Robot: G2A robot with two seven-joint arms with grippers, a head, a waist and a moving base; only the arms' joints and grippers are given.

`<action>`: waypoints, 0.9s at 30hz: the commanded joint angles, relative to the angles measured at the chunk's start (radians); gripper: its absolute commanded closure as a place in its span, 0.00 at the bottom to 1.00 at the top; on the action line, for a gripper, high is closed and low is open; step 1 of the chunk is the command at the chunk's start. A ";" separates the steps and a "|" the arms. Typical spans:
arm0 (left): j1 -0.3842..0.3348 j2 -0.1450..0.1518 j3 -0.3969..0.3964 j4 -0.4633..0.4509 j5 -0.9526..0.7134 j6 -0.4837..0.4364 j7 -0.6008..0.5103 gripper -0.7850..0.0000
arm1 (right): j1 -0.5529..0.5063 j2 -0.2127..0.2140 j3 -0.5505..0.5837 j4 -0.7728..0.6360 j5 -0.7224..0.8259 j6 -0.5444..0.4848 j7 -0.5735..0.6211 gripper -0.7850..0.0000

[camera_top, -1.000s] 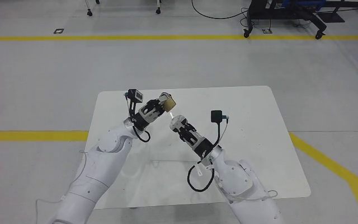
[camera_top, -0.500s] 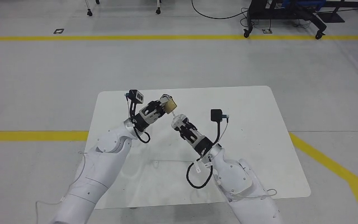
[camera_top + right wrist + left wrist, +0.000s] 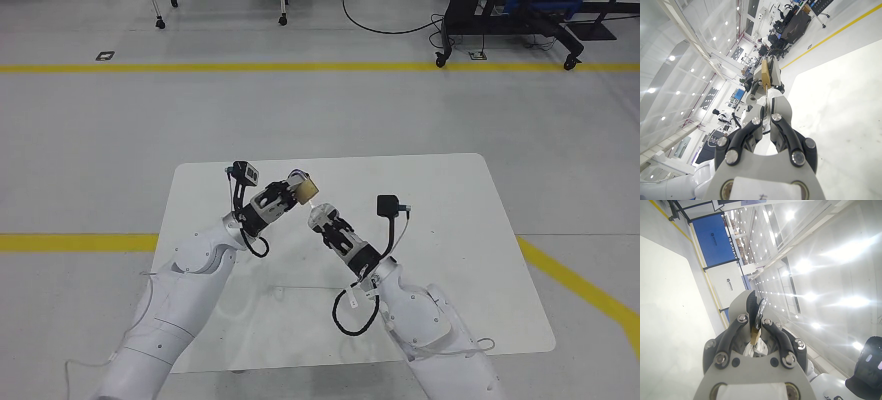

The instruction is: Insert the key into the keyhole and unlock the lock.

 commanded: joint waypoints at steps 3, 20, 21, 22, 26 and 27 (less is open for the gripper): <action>0.004 0.001 -0.004 -0.008 0.022 -0.003 -0.002 1.00 | -0.005 0.000 0.004 -0.006 -0.009 0.003 0.003 1.00; 0.020 0.002 -0.016 -0.044 0.085 0.016 -0.005 1.00 | -0.015 -0.005 0.012 -0.017 -0.029 0.009 0.010 1.00; 0.021 0.002 -0.017 -0.045 0.088 0.017 -0.004 1.00 | -0.015 -0.006 0.012 -0.017 -0.031 0.009 0.010 1.00; 0.021 0.002 -0.017 -0.046 0.088 0.019 -0.004 1.00 | -0.015 -0.006 0.012 -0.016 -0.031 0.009 0.010 1.00; 0.023 0.001 -0.018 -0.048 0.089 0.023 -0.008 1.00 | -0.012 -0.008 0.013 -0.012 -0.034 0.014 0.009 1.00; 0.023 0.001 -0.018 -0.048 0.089 0.025 -0.009 1.00 | -0.010 -0.009 0.013 -0.010 -0.034 0.015 0.008 1.00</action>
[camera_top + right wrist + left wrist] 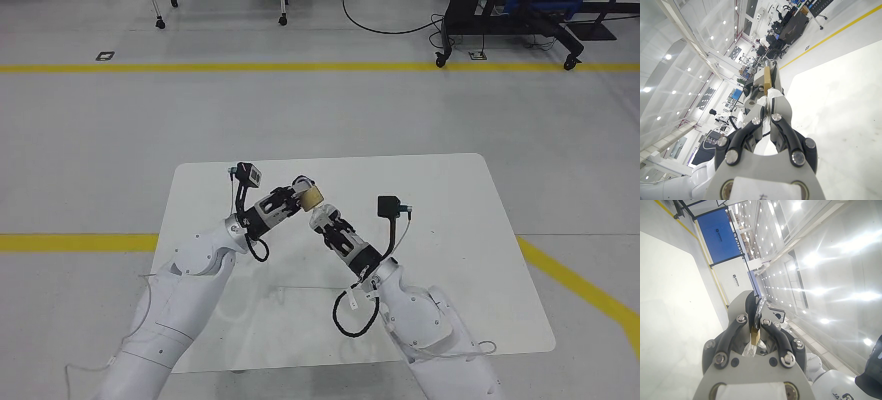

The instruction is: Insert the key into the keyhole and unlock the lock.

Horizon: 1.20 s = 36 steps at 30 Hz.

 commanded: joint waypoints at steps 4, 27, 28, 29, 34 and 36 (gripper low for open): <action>0.001 -0.001 0.000 -0.001 -0.003 0.006 -0.006 1.00 | 0.008 -0.003 -0.002 0.012 0.001 0.002 -0.002 1.00; 0.001 -0.006 -0.020 0.007 0.009 -0.005 0.019 1.00 | -0.027 -0.008 0.019 0.000 0.020 -0.033 0.001 0.95; 0.001 -0.006 -0.021 0.006 0.013 -0.006 0.021 1.00 | -0.031 -0.008 0.021 -0.002 0.025 -0.039 0.004 1.00; 0.001 -0.006 -0.021 0.006 0.018 -0.008 0.022 1.00 | -0.033 -0.008 0.023 -0.002 0.029 -0.045 0.007 1.00; 0.002 -0.008 -0.016 0.000 0.021 -0.004 0.018 1.00 | -0.028 -0.009 0.027 0.008 0.034 -0.054 0.006 1.00; 0.003 -0.008 -0.016 -0.002 0.020 -0.002 0.017 1.00 | -0.023 -0.011 0.025 0.011 0.032 -0.054 0.006 1.00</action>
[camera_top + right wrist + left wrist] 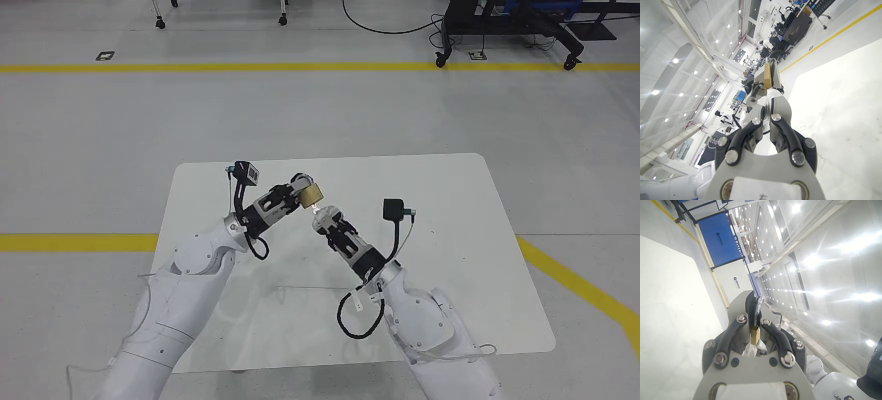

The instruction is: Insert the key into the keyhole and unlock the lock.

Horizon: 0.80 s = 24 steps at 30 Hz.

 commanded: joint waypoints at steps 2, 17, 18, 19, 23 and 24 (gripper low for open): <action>0.002 -0.001 0.000 -0.002 -0.008 0.005 -0.006 1.00 | 0.007 -0.002 -0.004 0.006 0.001 0.000 0.000 1.00; 0.000 -0.003 -0.025 0.012 -0.054 -0.029 0.003 1.00 | 0.017 -0.008 -0.002 0.021 0.041 -0.023 -0.009 0.00; 0.000 -0.003 -0.025 0.012 -0.054 -0.029 0.003 1.00 | 0.017 -0.008 -0.002 0.021 0.041 -0.023 -0.009 0.00; 0.000 -0.003 -0.025 0.012 -0.054 -0.029 0.003 1.00 | 0.017 -0.008 -0.002 0.021 0.041 -0.023 -0.009 0.00; 0.002 -0.003 -0.026 0.009 -0.053 -0.030 0.009 1.00 | 0.017 -0.008 -0.002 0.021 0.041 -0.023 -0.009 0.00; 0.010 -0.003 -0.029 -0.007 -0.045 -0.036 0.027 1.00 | 0.017 -0.008 -0.002 0.021 0.041 -0.023 -0.009 0.00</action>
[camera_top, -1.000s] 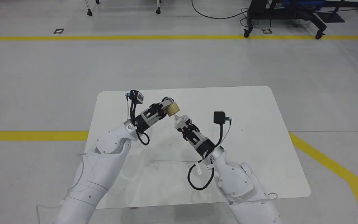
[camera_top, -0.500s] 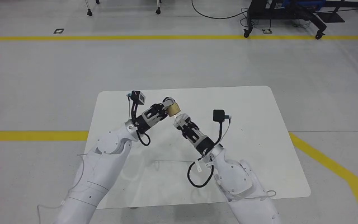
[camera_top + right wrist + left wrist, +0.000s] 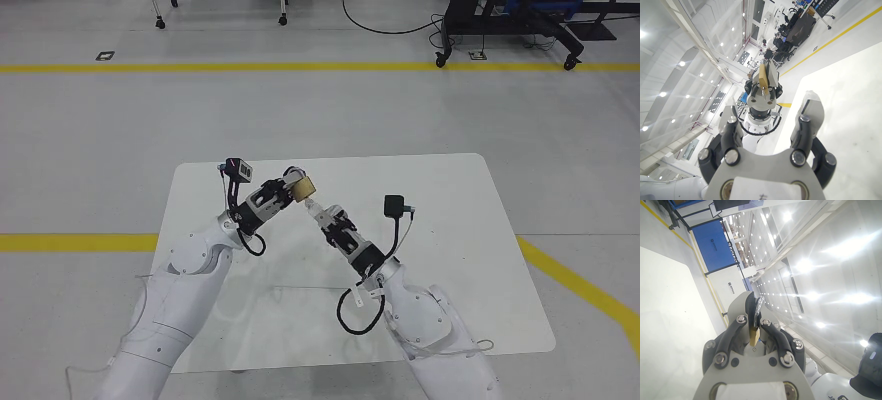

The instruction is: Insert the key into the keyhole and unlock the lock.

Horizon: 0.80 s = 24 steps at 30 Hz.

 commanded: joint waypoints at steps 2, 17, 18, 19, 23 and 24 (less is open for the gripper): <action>0.025 -0.002 -0.001 -0.047 -0.005 -0.031 0.034 1.00 | -0.004 0.000 -0.001 0.000 0.008 0.002 0.003 0.00; -0.008 -0.042 0.070 0.043 -0.074 -0.209 0.047 1.00 | -0.003 -0.007 0.032 0.054 0.552 -0.086 0.230 0.69; -0.010 -0.043 0.071 0.046 -0.067 -0.215 0.046 1.00 | 0.006 -0.008 0.031 0.061 0.567 -0.075 0.233 0.69; -0.010 -0.044 0.072 0.048 -0.064 -0.219 0.046 1.00 | 0.013 -0.009 0.031 0.068 0.580 -0.069 0.235 0.70; -0.006 -0.045 0.067 0.048 -0.061 -0.226 0.042 1.00 | 0.028 -0.012 0.031 0.085 0.607 -0.063 0.237 0.74; -0.005 -0.045 0.064 0.047 -0.060 -0.227 0.039 1.00 | 0.030 -0.012 0.032 0.087 0.608 -0.064 0.233 0.75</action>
